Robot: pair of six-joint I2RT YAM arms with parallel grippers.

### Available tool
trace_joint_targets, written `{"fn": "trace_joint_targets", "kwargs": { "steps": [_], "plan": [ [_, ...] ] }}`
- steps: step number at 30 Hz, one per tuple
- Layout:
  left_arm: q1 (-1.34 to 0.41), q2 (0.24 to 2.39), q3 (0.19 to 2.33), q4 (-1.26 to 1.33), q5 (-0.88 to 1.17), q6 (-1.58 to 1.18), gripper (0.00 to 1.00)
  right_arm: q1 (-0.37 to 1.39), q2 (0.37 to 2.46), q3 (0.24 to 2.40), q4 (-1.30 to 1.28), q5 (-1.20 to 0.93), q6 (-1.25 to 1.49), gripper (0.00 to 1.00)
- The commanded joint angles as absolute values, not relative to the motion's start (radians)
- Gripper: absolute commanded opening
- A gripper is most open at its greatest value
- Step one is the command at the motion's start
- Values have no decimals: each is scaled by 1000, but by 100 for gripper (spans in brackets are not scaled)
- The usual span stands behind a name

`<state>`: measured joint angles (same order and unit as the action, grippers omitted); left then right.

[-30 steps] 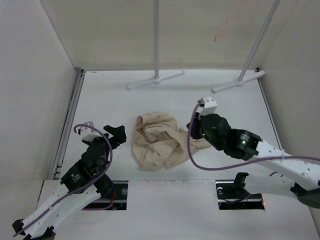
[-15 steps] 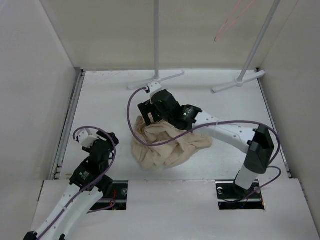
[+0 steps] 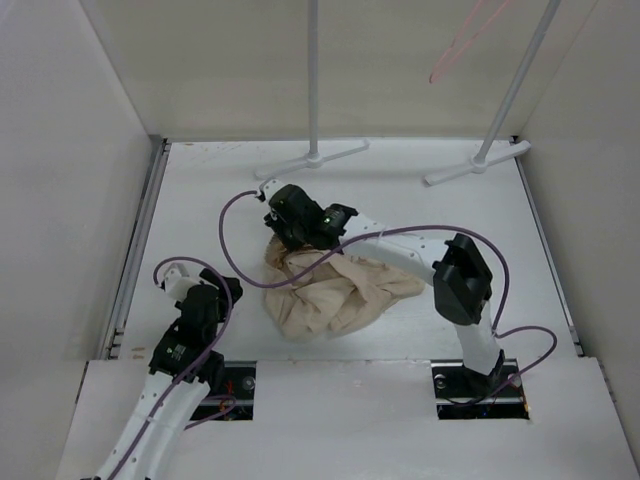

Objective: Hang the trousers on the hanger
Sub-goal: Fold the trousers

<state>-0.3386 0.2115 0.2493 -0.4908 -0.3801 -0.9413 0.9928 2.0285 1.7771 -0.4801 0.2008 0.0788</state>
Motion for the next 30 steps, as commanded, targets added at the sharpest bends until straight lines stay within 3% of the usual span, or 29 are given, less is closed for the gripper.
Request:
{"fn": "trace_joint_targets", "kwargs": {
  "steps": [1, 3, 5, 10, 17, 22, 30],
  "plan": [
    [-326, 230, 238, -427, -319, -956, 60, 967, 1985, 1839, -499, 120, 113, 23],
    [-324, 238, 233, -404, -308, -954, 59, 940, 1930, 1816, -474, 144, 155, 11],
    [-329, 261, 232, -371, -296, -953, 58, 909, 1811, 1726, -395, 230, 201, 6],
    [-378, 368, 232, -223, -220, -942, 65, 788, 1363, 1291, -122, 431, 316, 7],
    [-537, 576, 219, 79, -150, -934, 78, 400, 873, 792, -45, 471, 598, 7],
    [-709, 869, 261, 285, -167, -913, 83, 275, 778, 684, -54, 442, 644, 7],
    [-990, 1365, 449, 555, -212, -925, 83, 229, 718, 652, -54, 414, 650, 8]
  ]
}}
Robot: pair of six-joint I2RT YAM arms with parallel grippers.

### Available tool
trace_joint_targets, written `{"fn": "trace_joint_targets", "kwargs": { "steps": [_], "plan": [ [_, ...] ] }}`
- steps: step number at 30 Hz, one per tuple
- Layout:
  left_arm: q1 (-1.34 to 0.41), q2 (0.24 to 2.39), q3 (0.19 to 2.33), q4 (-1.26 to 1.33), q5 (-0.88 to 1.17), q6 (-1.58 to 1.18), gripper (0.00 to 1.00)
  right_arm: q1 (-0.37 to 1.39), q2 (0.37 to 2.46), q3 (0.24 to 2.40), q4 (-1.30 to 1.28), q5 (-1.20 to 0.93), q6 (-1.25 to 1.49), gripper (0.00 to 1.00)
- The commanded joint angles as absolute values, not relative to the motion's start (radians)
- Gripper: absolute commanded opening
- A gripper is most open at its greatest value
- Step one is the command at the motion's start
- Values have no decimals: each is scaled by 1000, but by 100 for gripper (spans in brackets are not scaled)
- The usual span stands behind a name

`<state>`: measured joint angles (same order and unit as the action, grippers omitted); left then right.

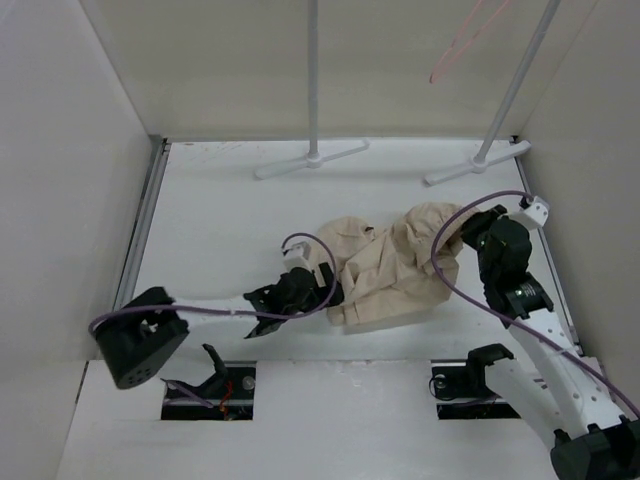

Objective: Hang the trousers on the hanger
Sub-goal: Fold the trousers

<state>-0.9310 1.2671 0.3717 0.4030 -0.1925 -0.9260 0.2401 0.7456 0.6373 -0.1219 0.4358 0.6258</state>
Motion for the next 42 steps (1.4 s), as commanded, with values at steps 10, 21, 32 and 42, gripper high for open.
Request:
{"fn": "trace_joint_targets", "kwargs": {
  "steps": [10, 21, 32, 42],
  "plan": [
    [-1015, 1543, 560, 805, -276, -937, 8, 278, 736, 630, -5, 400, 687, 8],
    [-199, 682, 474, 258, -304, -824, 7, 876, 1128, 1117, 20, 417, 582, 7],
    [-28, 848, 715, 147, -37, -807, 88, 712, 997, 883, -43, 540, 757, 11],
    [-140, 796, 566, 112, -60, -761, 100, 315, 726, 540, -130, 452, 787, 81]
  ]
}}
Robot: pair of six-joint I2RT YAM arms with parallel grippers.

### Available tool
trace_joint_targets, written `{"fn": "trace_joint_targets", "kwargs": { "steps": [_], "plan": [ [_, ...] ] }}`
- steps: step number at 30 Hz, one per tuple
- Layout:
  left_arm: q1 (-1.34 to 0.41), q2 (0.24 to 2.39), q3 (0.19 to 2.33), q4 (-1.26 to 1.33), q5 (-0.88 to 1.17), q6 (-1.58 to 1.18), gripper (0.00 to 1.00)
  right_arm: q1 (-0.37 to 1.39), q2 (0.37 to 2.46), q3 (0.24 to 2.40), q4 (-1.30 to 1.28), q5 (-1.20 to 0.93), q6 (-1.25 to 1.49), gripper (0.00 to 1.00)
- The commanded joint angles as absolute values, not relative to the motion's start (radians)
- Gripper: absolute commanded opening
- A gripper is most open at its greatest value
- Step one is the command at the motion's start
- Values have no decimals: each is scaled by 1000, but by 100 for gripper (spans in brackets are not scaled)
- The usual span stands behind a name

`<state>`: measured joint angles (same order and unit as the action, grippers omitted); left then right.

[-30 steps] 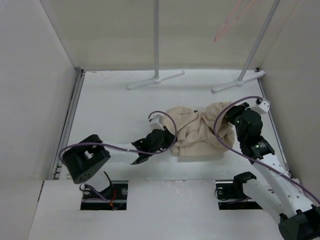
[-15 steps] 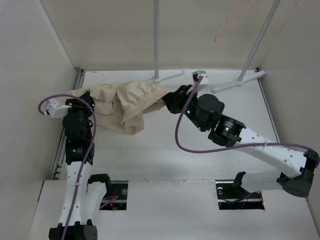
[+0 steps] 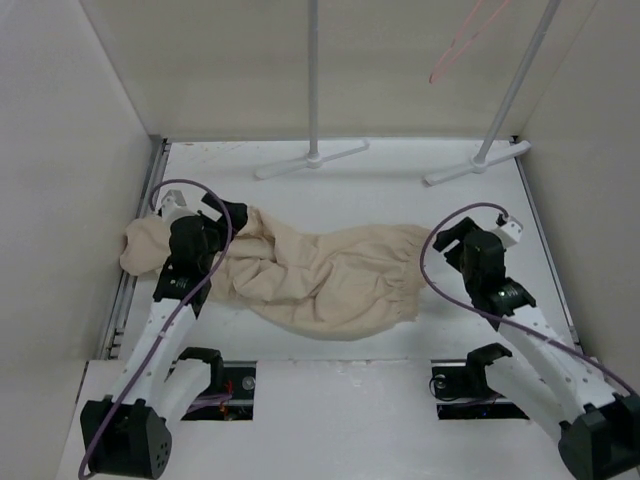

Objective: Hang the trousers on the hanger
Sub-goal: Fold the trousers

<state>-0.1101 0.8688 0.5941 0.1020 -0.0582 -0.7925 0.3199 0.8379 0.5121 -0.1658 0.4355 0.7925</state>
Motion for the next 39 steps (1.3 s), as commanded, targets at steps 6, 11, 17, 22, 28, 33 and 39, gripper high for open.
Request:
{"fn": "trace_joint_targets", "kwargs": {
  "steps": [6, 11, 17, 22, 28, 33, 39],
  "plan": [
    [-162, 667, 431, -58, -187, -664, 100, 493, 716, 502, -270, 488, 799, 10],
    [-258, 768, 397, 35, -276, -683, 99, 524, 989, 520, -206, 506, 813, 70],
    [-465, 896, 442, 118, -362, -681, 52, 413, 1287, 618, -60, 434, 788, 77],
    [-583, 810, 422, 69, -459, -676, 49, 406, 1374, 661, -37, 381, 813, 49],
    [-666, 658, 426, -47, -515, -675, 62, 361, 1495, 738, 0, 241, 851, 42],
    [-697, 634, 434, -63, -522, -667, 83, 366, 1546, 770, -6, 199, 885, 49],
    [-709, 581, 430, -57, -515, -666, 100, 445, 1515, 704, -28, 258, 949, 75]
  ]
}}
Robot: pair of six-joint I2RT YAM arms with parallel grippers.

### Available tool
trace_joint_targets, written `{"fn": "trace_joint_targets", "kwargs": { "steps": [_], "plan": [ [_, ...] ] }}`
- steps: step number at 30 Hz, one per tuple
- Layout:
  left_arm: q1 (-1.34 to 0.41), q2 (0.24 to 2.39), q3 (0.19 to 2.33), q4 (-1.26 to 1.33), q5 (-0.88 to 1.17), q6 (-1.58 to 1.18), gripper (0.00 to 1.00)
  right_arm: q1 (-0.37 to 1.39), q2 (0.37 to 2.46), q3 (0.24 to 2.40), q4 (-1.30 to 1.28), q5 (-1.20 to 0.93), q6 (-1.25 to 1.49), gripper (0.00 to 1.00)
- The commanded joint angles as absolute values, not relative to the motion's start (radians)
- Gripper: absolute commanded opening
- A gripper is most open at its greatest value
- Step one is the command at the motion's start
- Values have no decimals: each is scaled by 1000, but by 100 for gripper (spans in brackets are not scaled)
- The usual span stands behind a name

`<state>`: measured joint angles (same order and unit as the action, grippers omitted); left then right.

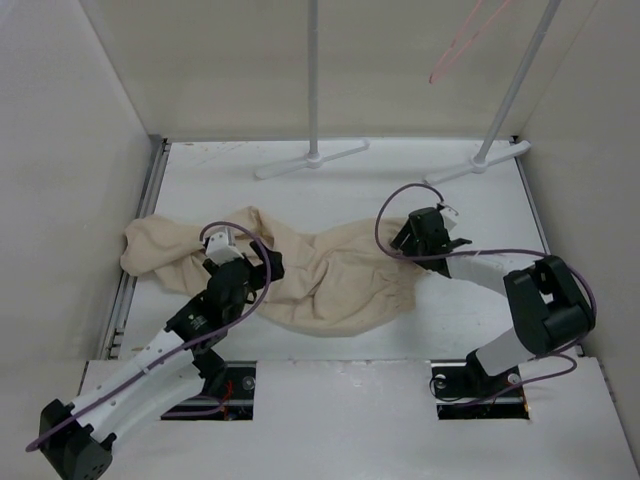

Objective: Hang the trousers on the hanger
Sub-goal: Fold the trousers

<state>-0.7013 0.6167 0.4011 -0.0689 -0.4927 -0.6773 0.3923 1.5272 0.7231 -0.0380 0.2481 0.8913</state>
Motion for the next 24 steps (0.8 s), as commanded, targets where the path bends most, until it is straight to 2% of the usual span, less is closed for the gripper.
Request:
{"fn": "trace_joint_targets", "kwargs": {
  "steps": [1, 2, 3, 7, 8, 9, 13, 18, 19, 20, 21, 22, 23, 24],
  "plan": [
    [-709, 572, 433, -54, -514, -663, 100, 470, 1516, 698, -29, 271, 962, 71],
    [-709, 571, 436, -54, -511, -661, 100, 485, 1511, 696, -29, 303, 971, 70],
    [-708, 571, 440, -52, -506, -654, 100, 492, 1522, 703, -32, 319, 979, 64],
    [-709, 568, 439, -31, -473, -638, 100, 484, 1609, 747, -19, 290, 1002, 14],
    [-705, 566, 436, -28, -463, -638, 100, 479, 1600, 746, -9, 308, 1011, 7],
    [-703, 566, 434, -22, -447, -638, 100, 481, 1570, 742, -11, 339, 1012, 5],
    [-696, 594, 422, 24, -394, -646, 87, 415, 1389, 765, -124, 489, 948, 3],
    [-717, 660, 440, 49, -385, -650, 70, 52, 1218, 816, -256, 580, 813, 2],
    [-720, 663, 442, 49, -393, -652, 67, -31, 1215, 821, -249, 574, 808, 7],
    [-716, 664, 445, 49, -399, -652, 66, -92, 1218, 830, -239, 574, 808, 20],
    [-706, 664, 449, 43, -406, -653, 66, -117, 1229, 841, -220, 583, 807, 42],
    [-699, 663, 451, 43, -419, -655, 66, -111, 1248, 853, -187, 592, 795, 69],
    [-691, 666, 454, 43, -435, -657, 67, -93, 1267, 871, -173, 586, 767, 88],
    [-683, 675, 460, 38, -449, -657, 69, -61, 1273, 885, -167, 583, 738, 94]
  ]
}}
